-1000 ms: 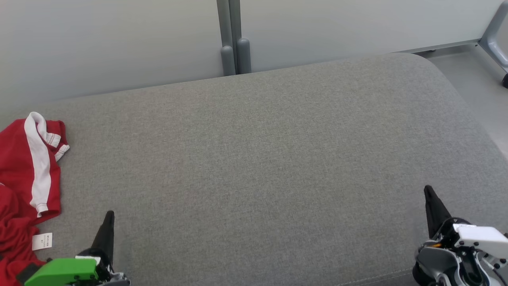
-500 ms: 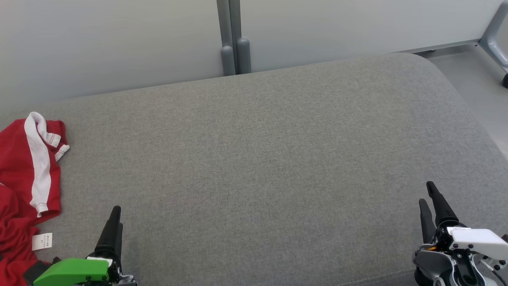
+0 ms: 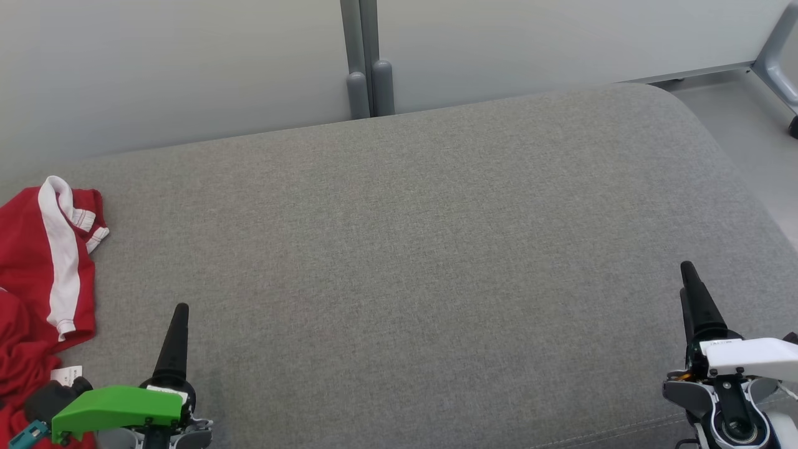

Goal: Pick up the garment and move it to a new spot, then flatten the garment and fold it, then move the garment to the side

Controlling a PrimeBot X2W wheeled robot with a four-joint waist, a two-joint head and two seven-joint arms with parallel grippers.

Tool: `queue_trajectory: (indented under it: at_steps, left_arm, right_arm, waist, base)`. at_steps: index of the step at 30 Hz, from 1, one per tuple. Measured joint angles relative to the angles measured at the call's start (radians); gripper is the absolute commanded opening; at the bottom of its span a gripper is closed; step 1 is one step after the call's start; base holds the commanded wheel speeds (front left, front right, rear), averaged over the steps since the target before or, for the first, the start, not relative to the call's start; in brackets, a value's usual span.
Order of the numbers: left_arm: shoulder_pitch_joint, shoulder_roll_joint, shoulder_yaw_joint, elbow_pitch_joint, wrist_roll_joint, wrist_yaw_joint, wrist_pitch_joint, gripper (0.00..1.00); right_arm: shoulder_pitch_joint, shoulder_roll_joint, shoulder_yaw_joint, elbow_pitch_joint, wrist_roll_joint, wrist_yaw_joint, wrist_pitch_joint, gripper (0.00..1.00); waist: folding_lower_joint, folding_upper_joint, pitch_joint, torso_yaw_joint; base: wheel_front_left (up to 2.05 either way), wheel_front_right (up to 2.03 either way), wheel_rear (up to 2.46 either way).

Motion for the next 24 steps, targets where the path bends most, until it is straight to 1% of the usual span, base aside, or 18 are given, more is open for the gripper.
queue_trajectory:
  at_steps: [3,7,8,10,11,19,20,24]
  left_arm:
    - [-0.001,0.000,-0.002,-0.015,0.062,0.009,-0.012,1.00]
    - [-0.003,0.005,-0.012,-0.043,0.149,0.019,-0.024,1.00]
    - [-0.004,0.006,-0.016,-0.047,0.174,0.022,-0.026,1.00]
    - [-0.004,0.009,-0.027,-0.058,0.215,0.028,-0.034,1.00]
    - [-0.004,0.009,-0.034,-0.072,0.256,0.037,-0.043,1.00]
    - [-0.004,0.025,-0.063,-0.107,0.429,0.061,-0.066,1.00]
    - [-0.003,0.028,-0.064,-0.109,0.447,0.061,-0.072,1.00]
    - [0.001,0.031,-0.067,-0.123,0.525,0.076,-0.086,1.00]
  right_arm:
    - [-0.001,-0.013,0.009,-0.022,-0.067,-0.008,-0.009,1.00]
    - [-0.001,-0.014,0.029,-0.049,-0.150,-0.009,-0.025,1.00]
    - [-0.001,-0.014,0.032,-0.054,-0.169,-0.017,-0.027,1.00]
    - [-0.001,-0.014,0.037,-0.063,-0.204,-0.021,-0.035,1.00]
    - [-0.001,-0.014,0.044,-0.074,-0.239,-0.025,-0.043,1.00]
    - [0.000,-0.014,0.076,-0.109,-0.374,-0.036,-0.067,1.00]
    - [0.001,-0.015,0.080,-0.113,-0.393,-0.043,-0.072,1.00]
    - [0.003,-0.015,0.098,-0.125,-0.461,-0.051,-0.086,1.00]
  waist:
    - [0.0000,0.0000,0.000,0.000]
    - [0.0000,0.0000,0.001,0.000]
    - [0.0000,0.0000,0.001,0.000]
    - [0.0000,0.0000,0.001,0.000]
    - [0.0000,0.0000,0.001,0.000]
    - [0.0000,0.0000,0.000,-0.001]
    - [0.0000,-0.0001,0.000,-0.001]
    - [0.0000,0.0000,-0.003,-0.002]
  base:
    - [0.00,0.00,0.00]
    - [0.00,0.00,0.00]
    - [0.00,0.00,0.00]
    - [0.00,0.00,0.00]
    - [0.00,0.00,0.00]
    - [0.00,0.00,0.00]
    - [0.00,0.00,0.00]
    - [0.00,0.00,0.00]
